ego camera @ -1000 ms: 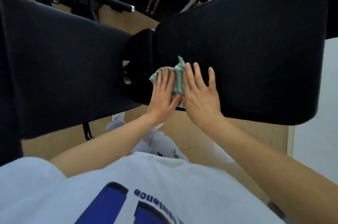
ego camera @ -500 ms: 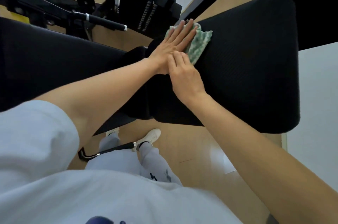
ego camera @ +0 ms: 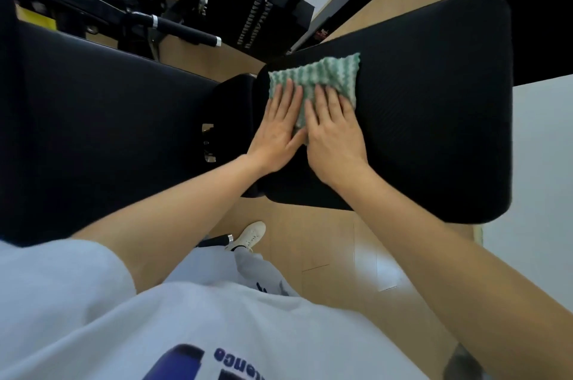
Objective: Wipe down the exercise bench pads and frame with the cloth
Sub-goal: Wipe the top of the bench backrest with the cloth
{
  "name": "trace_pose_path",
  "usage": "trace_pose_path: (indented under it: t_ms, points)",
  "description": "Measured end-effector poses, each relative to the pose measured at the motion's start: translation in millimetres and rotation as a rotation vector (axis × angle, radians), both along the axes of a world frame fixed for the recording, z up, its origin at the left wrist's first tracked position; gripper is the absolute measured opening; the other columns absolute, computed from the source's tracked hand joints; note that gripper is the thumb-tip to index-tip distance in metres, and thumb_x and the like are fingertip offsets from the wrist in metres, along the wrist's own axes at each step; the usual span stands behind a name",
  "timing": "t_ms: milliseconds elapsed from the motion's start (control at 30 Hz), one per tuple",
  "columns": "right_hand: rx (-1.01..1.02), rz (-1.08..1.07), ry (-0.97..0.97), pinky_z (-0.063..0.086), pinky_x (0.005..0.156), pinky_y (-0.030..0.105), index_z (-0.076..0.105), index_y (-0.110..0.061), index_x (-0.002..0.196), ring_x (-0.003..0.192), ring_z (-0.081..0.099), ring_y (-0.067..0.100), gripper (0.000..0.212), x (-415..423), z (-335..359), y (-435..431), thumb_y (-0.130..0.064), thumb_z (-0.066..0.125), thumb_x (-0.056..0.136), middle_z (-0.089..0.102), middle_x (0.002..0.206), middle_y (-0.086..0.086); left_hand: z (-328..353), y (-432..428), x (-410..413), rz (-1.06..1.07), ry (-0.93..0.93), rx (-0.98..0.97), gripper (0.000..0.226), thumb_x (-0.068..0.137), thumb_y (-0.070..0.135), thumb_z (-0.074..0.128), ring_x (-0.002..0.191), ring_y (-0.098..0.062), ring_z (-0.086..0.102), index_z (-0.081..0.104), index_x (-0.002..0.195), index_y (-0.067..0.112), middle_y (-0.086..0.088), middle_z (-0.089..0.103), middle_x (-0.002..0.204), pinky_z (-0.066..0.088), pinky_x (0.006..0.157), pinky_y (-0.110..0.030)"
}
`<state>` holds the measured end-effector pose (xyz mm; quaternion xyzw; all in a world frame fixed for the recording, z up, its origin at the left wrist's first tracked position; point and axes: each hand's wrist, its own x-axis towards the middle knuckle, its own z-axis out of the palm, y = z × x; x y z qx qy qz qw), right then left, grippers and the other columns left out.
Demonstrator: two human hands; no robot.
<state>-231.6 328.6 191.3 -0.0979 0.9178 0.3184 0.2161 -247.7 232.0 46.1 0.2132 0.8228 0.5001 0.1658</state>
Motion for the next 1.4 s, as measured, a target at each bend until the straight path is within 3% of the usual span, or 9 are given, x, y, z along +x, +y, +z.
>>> trace_pose_path:
  t_ms: [167, 267, 367, 500, 700, 833, 933, 1100, 1400]
  points:
    - [-0.067, -0.083, -0.049, 0.028, 0.116, 0.056, 0.044, -0.004, 0.142, 0.146, 0.027, 0.045, 0.057, 65, 12, -13, -0.030, 0.051, 0.092, 0.035, 0.156, 0.023, -4, -16, 67, -0.068, 0.041, 0.030, 0.081, 0.104, 0.051, 0.045, 0.162, -0.029, -0.008, 0.006, 0.167, 0.018, -0.008, -0.003, 0.176, 0.005, 0.131, -0.057]
    - [-0.075, -0.120, -0.012, 0.033, 0.107, 0.055, 0.052, -0.011, 0.130, 0.139, 0.036, 0.042, 0.046, 63, 6, -15, -0.035, 0.057, 0.091, 0.046, 0.142, 0.017, -8, -26, 68, -0.081, 0.061, 0.056, 0.074, 0.103, 0.049, 0.046, 0.163, -0.026, 0.001, 0.019, 0.166, 0.021, -0.006, 0.008, 0.175, 0.008, 0.130, -0.058]
    - [-0.047, -0.119, 0.072, 0.030, 0.110, 0.057, 0.042, -0.012, 0.141, 0.139, 0.034, 0.041, 0.065, 38, -11, -17, -0.048, 0.059, 0.091, 0.042, 0.143, 0.017, -12, -31, 33, -0.056, 0.070, 0.049, 0.064, 0.107, 0.038, 0.041, 0.163, -0.021, 0.003, 0.020, 0.165, 0.025, -0.002, 0.010, 0.175, 0.007, 0.131, -0.055]
    - [0.022, -0.068, 0.127, 0.020, 0.117, 0.058, 0.014, -0.012, 0.160, 0.145, 0.024, 0.040, 0.086, -12, -32, -13, -0.057, 0.048, 0.095, 0.028, 0.154, 0.016, -11, -28, -33, -0.025, 0.068, 0.023, 0.071, 0.104, 0.030, 0.047, 0.163, -0.024, 0.003, 0.015, 0.167, 0.022, -0.002, 0.006, 0.176, 0.009, 0.131, -0.053]
    - [0.051, -0.056, 0.162, -0.004, 0.122, 0.062, -0.005, -0.018, 0.163, 0.154, -0.007, 0.048, 0.078, -89, -34, 1, -0.056, 0.022, 0.100, -0.009, 0.168, 0.022, -22, -34, -65, 0.246, -0.190, -0.012, 0.067, 0.108, 0.039, 0.044, 0.161, -0.024, 0.015, 0.018, 0.166, 0.018, -0.002, 0.013, 0.175, 0.021, 0.130, -0.043]
    - [0.041, -0.071, 0.169, -0.002, 0.121, 0.068, -0.005, -0.039, 0.161, 0.151, -0.010, 0.055, 0.073, -105, -25, 7, -0.063, 0.020, 0.096, -0.011, 0.168, 0.021, -27, -31, -23, 0.226, -0.263, 0.075, 0.070, 0.109, 0.033, 0.049, 0.158, -0.008, 0.010, 0.012, 0.167, 0.018, 0.001, 0.005, 0.176, 0.013, 0.120, -0.011]
    - [0.071, 0.031, 0.106, -0.003, 0.119, 0.071, 0.001, -0.042, 0.160, 0.150, -0.011, 0.055, 0.074, -80, -31, 2, -0.073, 0.012, 0.094, -0.010, 0.170, 0.015, -29, -28, -10, 0.254, -0.362, 0.159, 0.069, 0.110, 0.030, 0.048, 0.151, 0.004, 0.005, 0.011, 0.167, 0.019, 0.004, 0.000, 0.176, 0.007, 0.110, 0.006]
    - [0.086, 0.106, -0.037, -0.007, 0.122, 0.062, -0.007, -0.024, 0.162, 0.152, -0.019, 0.047, 0.078, -8, -55, -18, -0.065, 0.015, 0.099, -0.020, 0.168, 0.015, -35, -36, -19, 0.226, -0.329, 0.153, 0.061, 0.110, 0.018, 0.047, 0.153, 0.002, 0.011, 0.022, 0.165, 0.018, 0.001, 0.011, 0.175, 0.011, 0.115, 0.000]
    - [-0.026, -0.079, 0.044, -0.008, 0.126, 0.050, -0.008, -0.015, 0.162, 0.157, -0.013, 0.035, 0.083, 57, -32, -4, -0.060, 0.026, 0.101, -0.015, 0.168, 0.018, 0, -21, -3, 0.381, -0.422, 0.068, 0.065, 0.105, 0.029, 0.057, 0.158, -0.027, 0.025, 0.032, 0.162, 0.010, -0.008, 0.026, 0.171, 0.023, 0.129, -0.039]
